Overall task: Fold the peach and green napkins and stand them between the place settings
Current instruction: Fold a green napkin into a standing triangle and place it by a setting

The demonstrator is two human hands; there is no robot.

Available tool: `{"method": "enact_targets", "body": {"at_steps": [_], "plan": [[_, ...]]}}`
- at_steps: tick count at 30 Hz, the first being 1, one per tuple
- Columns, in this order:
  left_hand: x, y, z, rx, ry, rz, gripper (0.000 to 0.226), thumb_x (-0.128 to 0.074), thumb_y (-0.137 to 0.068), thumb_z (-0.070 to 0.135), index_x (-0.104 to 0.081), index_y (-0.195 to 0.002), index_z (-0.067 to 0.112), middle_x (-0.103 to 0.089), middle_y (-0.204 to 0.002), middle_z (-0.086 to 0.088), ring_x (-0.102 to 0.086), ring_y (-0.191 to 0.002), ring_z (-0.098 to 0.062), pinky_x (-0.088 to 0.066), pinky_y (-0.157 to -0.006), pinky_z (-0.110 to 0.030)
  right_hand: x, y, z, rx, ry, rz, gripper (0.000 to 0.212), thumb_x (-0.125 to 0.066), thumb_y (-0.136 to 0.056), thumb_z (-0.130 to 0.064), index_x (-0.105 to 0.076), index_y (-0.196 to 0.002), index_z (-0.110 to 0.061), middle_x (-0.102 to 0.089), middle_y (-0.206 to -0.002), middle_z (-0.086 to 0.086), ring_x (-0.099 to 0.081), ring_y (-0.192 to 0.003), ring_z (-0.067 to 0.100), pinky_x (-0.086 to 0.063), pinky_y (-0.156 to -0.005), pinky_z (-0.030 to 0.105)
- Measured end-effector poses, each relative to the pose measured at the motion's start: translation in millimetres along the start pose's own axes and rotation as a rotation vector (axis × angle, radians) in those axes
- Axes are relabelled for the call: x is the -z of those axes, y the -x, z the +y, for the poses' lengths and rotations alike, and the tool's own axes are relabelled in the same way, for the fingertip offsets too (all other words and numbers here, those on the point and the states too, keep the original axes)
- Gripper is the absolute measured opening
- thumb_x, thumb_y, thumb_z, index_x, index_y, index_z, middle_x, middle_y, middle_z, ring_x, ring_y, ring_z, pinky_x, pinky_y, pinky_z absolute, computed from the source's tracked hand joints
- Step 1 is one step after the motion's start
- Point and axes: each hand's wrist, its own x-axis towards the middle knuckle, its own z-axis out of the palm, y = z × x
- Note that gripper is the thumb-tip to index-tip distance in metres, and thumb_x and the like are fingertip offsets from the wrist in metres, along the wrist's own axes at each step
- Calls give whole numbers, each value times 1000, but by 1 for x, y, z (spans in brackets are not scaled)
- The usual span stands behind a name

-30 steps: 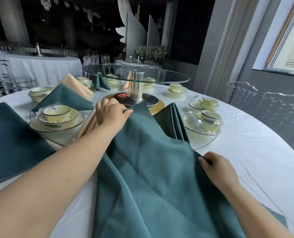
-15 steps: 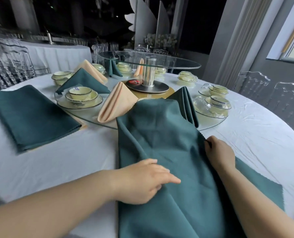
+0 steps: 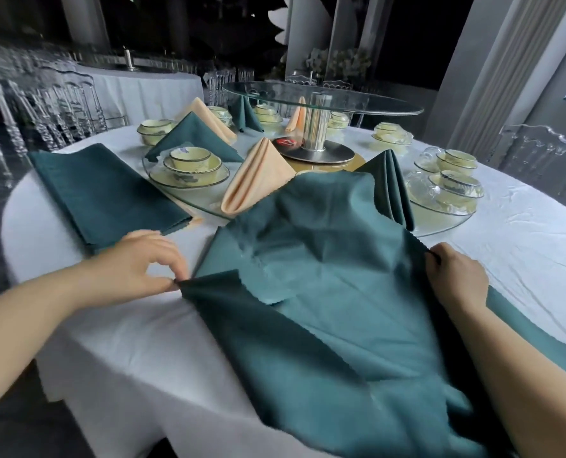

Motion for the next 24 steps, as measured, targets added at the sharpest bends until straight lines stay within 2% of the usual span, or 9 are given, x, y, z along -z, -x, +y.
{"method": "enact_targets", "body": {"at_steps": [5, 8, 10, 13, 15, 18, 20, 22, 24], "plan": [[18, 19, -6, 225, 210, -43, 24, -44, -46, 48, -66, -57, 52, -64, -81, 37, -58, -87, 14, -37, -80, 1, -4, -3, 0, 17, 86, -26, 23, -43, -93, -16, -60, -98, -1, -64, -98, 27, -57, -93, 38, -25, -79, 35], [1, 1, 38, 178, 266, 108, 35, -45, -50, 57, -69, -72, 45, -61, -86, 41, -50, -89, 26, -29, -78, 8, -6, -1, 1, 49, 131, -29, 22, -45, -91, -15, -61, -98, -1, -64, -94, 27, -58, -92, 37, -21, -78, 35], [-24, -12, 66, 84, 208, 28, 44, -47, -55, 66, -58, -93, 49, -53, -109, 38, -38, -100, 31, -21, -86, 9, -6, 1, 3, 59, 153, -22, 22, -45, -91, -14, -61, -97, 0, -64, -93, 28, -58, -91, 38, -21, -78, 36], [-61, -27, 85, 81, -40, -200, 66, -58, -77, 59, -33, -136, 41, -24, -145, 21, -21, -130, 12, -13, -103, -7, -6, 2, 7, 53, 166, -13, 22, -46, -91, -15, -61, -96, 1, -64, -93, 29, -58, -91, 39, -22, -79, 37], [-68, -30, 88, 104, -146, -257, 62, -55, -86, 46, -27, -141, 36, -23, -148, 18, -21, -135, -1, -15, -106, -17, -6, 2, 8, 57, 169, -9, 22, -47, -91, -14, -62, -96, 1, -64, -92, 29, -58, -92, 39, -21, -79, 37], [-67, -26, 78, 130, -138, -179, 46, -57, -87, 36, -44, -132, 34, -44, -132, 17, -36, -123, -3, -26, -101, -19, -7, 1, 7, 72, 182, -9, 22, -47, -91, -14, -62, -96, 1, -64, -91, 29, -58, -92, 38, -21, -79, 37], [-64, -18, 69, 187, -70, -82, 35, -61, -85, 26, -57, -120, 31, -57, -107, 17, -49, -101, -2, -34, -87, -12, -7, 1, 7, 77, 186, -8, 22, -47, -91, -14, -62, -96, 1, -64, -91, 29, -58, -92, 38, -21, -79, 37], [-61, -10, 64, 254, 32, 76, 29, -64, -82, 16, -64, -109, 28, -57, -84, 18, -51, -80, 0, -33, -71, -3, -7, 1, 7, 79, 180, -1, 22, -48, -91, -14, -62, -95, 1, -64, -90, 29, -58, -92, 38, -21, -80, 37], [-53, -1, 63, 316, 180, 282, 33, -65, -80, 6, -61, -99, 32, -53, -80, 17, -51, -75, 0, -33, -66, 0, -7, 1, 7, 77, 176, 4, 21, -48, -91, -14, -63, -95, 1, -65, -89, 29, -58, -92, 37, -21, -80, 36]]}}
